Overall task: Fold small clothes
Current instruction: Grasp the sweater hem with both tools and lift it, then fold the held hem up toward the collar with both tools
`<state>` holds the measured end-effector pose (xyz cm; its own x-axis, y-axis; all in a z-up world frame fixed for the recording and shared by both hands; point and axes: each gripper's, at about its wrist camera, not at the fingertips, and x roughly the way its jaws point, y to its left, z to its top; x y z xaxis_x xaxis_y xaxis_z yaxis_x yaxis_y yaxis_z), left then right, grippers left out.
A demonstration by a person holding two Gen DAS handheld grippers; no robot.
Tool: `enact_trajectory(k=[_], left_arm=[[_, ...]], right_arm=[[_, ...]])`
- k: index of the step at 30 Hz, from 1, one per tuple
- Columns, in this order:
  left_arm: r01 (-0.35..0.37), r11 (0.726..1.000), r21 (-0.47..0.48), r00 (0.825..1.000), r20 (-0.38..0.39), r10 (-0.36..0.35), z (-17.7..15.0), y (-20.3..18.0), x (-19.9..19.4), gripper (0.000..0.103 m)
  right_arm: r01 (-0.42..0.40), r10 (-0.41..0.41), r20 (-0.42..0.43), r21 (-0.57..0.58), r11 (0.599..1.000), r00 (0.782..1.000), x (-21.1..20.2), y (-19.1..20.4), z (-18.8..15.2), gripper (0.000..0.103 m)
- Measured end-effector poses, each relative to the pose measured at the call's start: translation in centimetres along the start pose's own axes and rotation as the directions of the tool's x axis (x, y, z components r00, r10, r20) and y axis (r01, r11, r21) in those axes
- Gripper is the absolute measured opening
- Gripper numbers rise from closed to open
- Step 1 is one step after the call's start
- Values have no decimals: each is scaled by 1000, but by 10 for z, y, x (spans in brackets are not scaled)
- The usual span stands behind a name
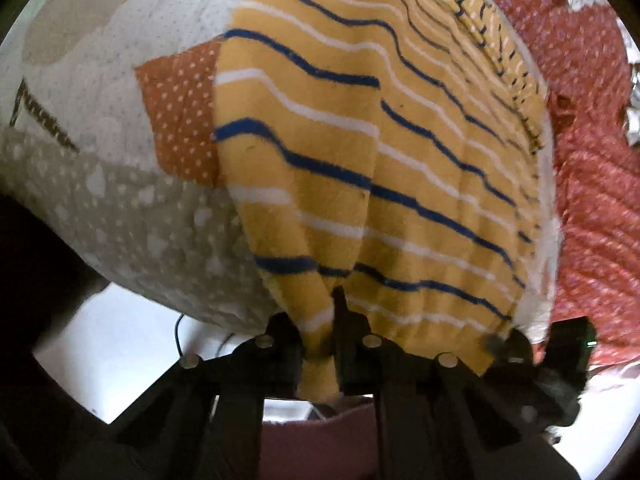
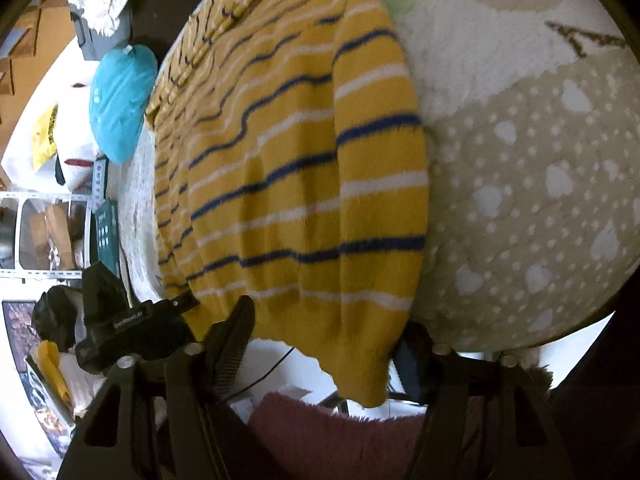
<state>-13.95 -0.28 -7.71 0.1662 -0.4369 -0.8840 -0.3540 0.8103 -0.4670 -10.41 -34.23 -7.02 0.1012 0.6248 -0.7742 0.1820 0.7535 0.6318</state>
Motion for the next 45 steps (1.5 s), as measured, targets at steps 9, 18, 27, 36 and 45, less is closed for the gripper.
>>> enact_trajectory(k=[9, 18, 27, 36, 45], left_arm=[[157, 986, -54, 979, 140, -148, -8, -5, -85, 9], [227, 973, -48, 957, 197, -214, 43, -38, -119, 9], [228, 971, -65, 946, 250, -205, 169, -88, -110, 9], [92, 992, -90, 973, 218, -70, 302, -123, -54, 9], [236, 955, -181, 955, 224, -194, 362, -112, -40, 28]], right_arm=[[-69, 81, 115, -110, 992, 990, -46, 38, -1, 10], [-122, 152, 207, -149, 981, 967, -82, 87, 35, 10], [-85, 123, 260, -153, 985, 958, -91, 123, 146, 10], [59, -35, 277, -80, 995, 960, -26, 124, 285, 10], [-40, 1, 291, 129, 991, 957, 10, 88, 357, 39]])
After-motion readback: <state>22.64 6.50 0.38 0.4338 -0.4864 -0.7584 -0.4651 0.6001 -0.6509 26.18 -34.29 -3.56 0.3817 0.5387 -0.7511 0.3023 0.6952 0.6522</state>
